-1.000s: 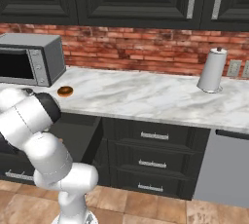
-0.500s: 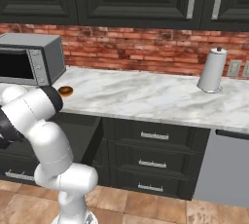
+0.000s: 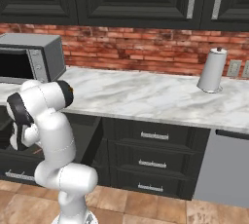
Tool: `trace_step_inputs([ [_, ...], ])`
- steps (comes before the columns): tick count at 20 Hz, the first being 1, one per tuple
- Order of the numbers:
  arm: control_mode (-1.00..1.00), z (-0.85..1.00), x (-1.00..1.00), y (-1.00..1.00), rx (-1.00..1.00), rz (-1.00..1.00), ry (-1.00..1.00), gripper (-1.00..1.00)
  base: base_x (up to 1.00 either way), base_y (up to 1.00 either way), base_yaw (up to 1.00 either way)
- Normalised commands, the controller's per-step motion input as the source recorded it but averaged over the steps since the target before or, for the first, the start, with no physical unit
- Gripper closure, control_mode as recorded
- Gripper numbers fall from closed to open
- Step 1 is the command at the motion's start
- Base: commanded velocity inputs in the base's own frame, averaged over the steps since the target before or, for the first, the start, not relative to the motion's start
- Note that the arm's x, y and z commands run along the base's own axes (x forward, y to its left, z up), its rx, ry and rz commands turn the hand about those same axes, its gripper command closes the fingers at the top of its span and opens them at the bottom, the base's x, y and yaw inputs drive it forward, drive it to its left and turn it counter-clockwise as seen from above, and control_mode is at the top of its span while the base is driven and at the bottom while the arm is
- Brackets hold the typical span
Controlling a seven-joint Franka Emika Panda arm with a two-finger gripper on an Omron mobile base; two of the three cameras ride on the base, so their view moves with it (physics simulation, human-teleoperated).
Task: Pick the wooden spoon from the drawer and place it on the counter.
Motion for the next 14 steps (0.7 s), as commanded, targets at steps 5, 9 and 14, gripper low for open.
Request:
trace_step_inputs([
  [5,-1.00,-0.12,0.23,0.00,0.00,-0.04,0.00,-1.00,0.00,0.00,0.00],
  [9,-1.00,-0.11,0.26,0.00,0.00,-0.03,0.00,-1.00,0.00,0.00,0.00],
  [14,-1.00,-0.12,0.42,0.04,-0.01,-0.02,0.00,-1.00,0.00,0.00,0.00],
])
